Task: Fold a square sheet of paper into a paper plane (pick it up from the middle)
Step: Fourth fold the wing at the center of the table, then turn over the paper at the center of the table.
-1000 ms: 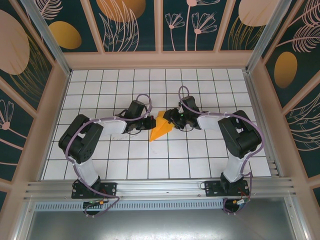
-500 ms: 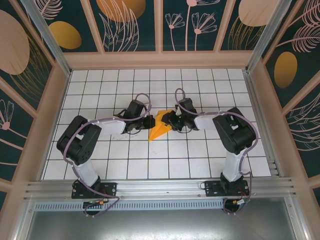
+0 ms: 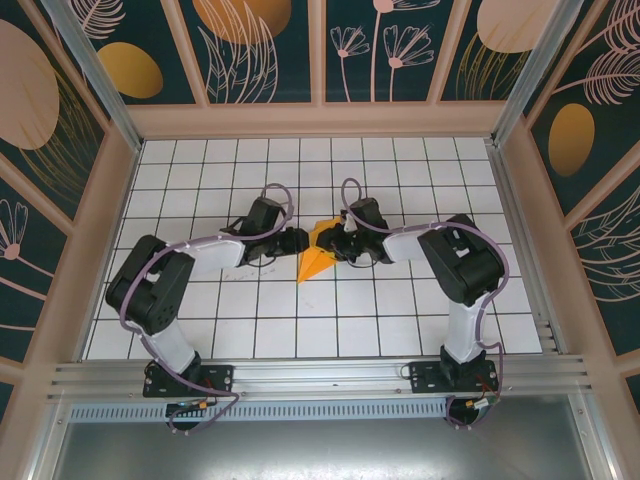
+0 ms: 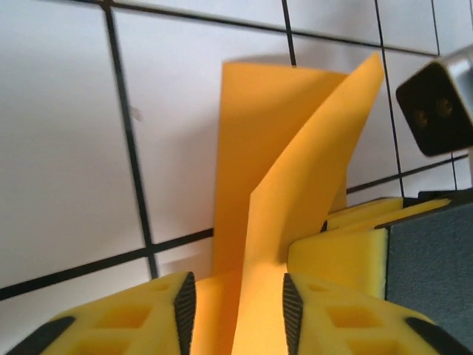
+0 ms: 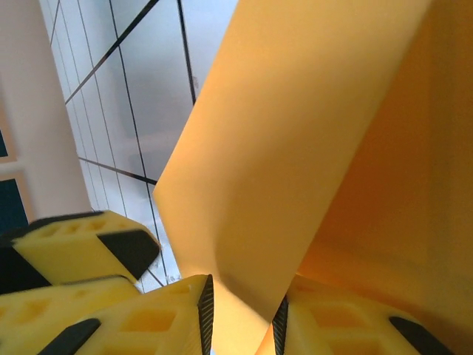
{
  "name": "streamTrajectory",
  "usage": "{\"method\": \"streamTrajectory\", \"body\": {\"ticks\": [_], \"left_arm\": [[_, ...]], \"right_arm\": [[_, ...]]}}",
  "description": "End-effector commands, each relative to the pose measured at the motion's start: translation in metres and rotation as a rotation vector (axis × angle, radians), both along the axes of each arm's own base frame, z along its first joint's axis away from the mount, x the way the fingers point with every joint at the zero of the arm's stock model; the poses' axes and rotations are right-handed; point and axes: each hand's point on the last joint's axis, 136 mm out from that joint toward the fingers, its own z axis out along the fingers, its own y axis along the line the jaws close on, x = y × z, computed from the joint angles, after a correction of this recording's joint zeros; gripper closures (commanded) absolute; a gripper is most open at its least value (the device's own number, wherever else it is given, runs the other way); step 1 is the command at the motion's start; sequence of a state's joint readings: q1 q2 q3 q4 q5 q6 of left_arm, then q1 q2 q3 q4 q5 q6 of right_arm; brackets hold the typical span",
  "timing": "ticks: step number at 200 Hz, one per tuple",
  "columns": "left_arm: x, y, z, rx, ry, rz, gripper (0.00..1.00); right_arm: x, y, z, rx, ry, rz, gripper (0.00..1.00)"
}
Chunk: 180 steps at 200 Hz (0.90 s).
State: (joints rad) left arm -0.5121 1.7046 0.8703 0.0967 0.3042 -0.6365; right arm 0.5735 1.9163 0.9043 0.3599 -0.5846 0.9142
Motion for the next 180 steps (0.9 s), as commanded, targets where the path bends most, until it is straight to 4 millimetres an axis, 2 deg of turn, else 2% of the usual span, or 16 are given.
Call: {"method": "streamTrajectory", "body": {"ticks": [1, 39, 87, 113, 151, 171, 180], "left_arm": [[0.007, 0.026, 0.014, 0.008, -0.008, 0.107, 0.53], [0.010, 0.055, 0.018, 0.006, -0.003, 0.209, 0.35], [0.007, 0.067, 0.026, 0.002, -0.023, 0.250, 0.18], [0.005, 0.071, 0.026, 0.009, -0.028, 0.264, 0.13], [0.003, 0.071, 0.025, 0.004, -0.022, 0.259, 0.09], [0.001, 0.069, 0.027, -0.006, -0.021, 0.250, 0.05], [0.000, 0.068, 0.028, -0.012, -0.021, 0.247, 0.04]], "right_arm": [[0.000, 0.012, 0.005, 0.022, -0.060, 0.043, 0.72], [-0.007, 0.019, 0.006, 0.031, -0.083, 0.044, 0.72], [-0.007, 0.018, -0.004, -0.011, -0.067, 0.032, 0.72], [-0.012, 0.018, -0.014, -0.061, -0.046, 0.033, 0.71], [-0.014, 0.018, -0.016, -0.078, -0.042, 0.030, 0.70], [-0.012, 0.018, -0.013, -0.075, -0.049, 0.022, 0.73], [-0.011, 0.018, -0.009, -0.070, -0.063, 0.017, 0.78]]}}
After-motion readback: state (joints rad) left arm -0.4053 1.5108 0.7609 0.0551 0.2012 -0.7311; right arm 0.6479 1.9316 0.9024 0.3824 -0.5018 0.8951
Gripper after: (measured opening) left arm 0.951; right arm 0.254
